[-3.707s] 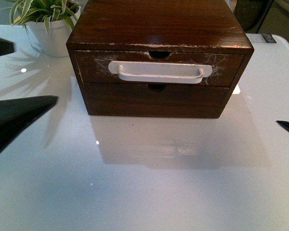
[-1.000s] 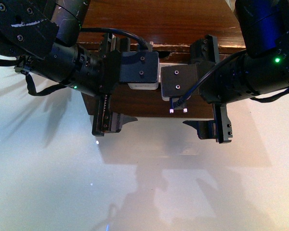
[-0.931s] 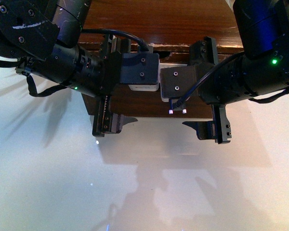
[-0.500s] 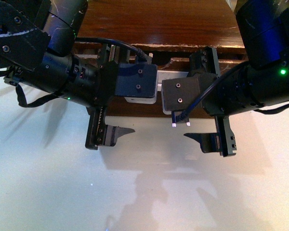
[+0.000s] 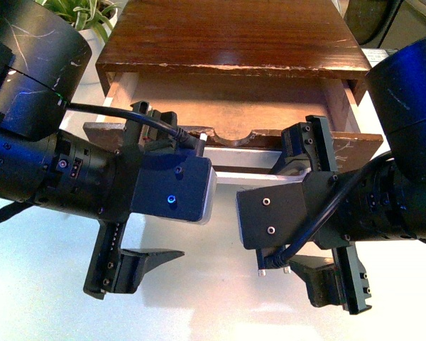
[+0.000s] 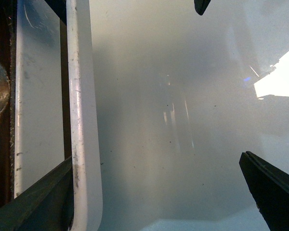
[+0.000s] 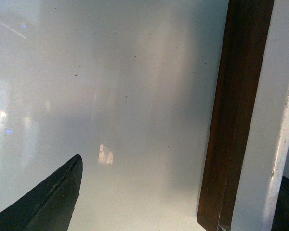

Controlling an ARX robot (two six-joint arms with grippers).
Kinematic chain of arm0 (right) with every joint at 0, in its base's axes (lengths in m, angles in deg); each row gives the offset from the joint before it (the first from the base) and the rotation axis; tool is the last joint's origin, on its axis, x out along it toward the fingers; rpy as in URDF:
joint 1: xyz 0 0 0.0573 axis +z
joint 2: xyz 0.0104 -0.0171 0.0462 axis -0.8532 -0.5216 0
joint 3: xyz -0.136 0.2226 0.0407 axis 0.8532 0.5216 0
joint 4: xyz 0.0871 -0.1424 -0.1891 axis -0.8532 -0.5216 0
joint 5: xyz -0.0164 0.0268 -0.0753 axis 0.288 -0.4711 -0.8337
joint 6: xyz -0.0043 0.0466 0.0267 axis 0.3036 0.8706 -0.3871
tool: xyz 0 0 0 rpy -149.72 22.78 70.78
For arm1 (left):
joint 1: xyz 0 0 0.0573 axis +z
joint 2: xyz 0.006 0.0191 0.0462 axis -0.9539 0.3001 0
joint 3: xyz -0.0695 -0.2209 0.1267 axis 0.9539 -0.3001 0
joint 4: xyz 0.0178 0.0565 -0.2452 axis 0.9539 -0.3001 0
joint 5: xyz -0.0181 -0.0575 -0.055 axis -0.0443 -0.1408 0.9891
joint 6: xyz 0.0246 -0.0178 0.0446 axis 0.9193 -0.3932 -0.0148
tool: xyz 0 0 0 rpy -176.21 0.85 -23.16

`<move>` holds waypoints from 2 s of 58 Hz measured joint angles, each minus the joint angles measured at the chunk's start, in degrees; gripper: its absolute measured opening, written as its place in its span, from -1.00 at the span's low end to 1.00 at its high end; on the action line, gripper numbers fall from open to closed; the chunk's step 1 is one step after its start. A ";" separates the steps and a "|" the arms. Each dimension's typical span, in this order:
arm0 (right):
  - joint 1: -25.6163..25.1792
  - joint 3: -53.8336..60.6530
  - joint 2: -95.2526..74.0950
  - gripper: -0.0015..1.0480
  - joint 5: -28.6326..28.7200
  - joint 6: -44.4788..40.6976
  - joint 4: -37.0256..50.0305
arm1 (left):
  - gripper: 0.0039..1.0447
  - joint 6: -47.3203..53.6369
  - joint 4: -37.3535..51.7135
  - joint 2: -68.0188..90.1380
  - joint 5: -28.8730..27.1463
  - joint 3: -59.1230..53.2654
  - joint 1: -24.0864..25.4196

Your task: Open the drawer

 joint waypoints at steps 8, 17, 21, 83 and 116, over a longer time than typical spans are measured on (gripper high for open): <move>0.15 0.63 0.42 0.83 0.04 1.36 1.64 | 0.84 -0.55 0.63 -1.36 0.04 -1.07 0.46; 0.11 1.49 3.28 0.83 1.29 2.67 1.51 | 0.84 -2.71 0.66 -3.98 0.31 -2.56 1.11; -0.11 1.81 5.33 0.83 1.79 3.34 0.92 | 0.84 -4.37 0.11 -5.66 0.68 -3.26 1.73; -18.29 32.79 54.93 -0.71 -20.48 77.64 30.58 | -0.77 -78.09 43.28 -49.24 -31.56 -35.74 20.11; -25.70 38.75 76.26 -0.96 -12.90 78.23 16.68 | -0.97 -78.47 29.77 -72.26 -31.54 -45.00 20.09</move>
